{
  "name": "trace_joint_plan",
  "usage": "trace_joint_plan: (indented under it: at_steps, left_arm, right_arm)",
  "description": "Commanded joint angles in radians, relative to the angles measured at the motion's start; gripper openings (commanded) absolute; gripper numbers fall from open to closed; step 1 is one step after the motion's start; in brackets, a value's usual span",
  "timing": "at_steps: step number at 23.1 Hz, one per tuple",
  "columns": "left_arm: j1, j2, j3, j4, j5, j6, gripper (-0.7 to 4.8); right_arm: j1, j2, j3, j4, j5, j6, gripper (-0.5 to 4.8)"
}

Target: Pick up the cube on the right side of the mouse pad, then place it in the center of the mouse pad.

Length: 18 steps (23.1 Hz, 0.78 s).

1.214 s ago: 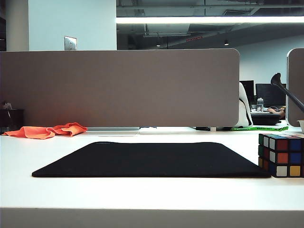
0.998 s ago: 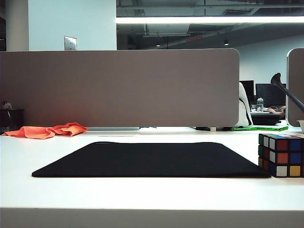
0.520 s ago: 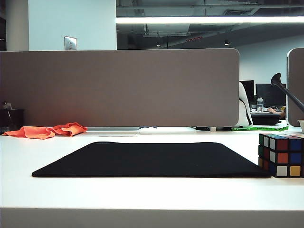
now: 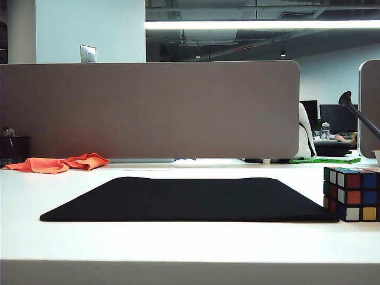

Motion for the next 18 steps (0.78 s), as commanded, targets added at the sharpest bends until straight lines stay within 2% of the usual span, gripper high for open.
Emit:
trace_joint_plan:
  at_steps: [1,5,13,18]
  left_arm:
    - [-0.002,0.001,0.004,0.012,0.101,-0.006,-0.06]
    - [-0.002,0.001,0.004,0.012,0.168,-0.084,-0.06]
    - [-0.004,0.001,0.004,0.012,0.203,-0.114,-0.06]
    - [-0.004,0.001,0.004,0.012,0.240,-0.140,-0.06]
  right_arm:
    - [0.001,0.007,0.056,-0.064,0.038,-0.002,-0.05]
    - [0.002,0.069,0.140,-0.143,0.055,-0.003,-0.05]
    - [0.012,0.381,0.313,-0.226,0.060,-0.002,-0.05]
    - [0.103,0.703,0.516,-0.298,0.078,-0.002,-0.05]
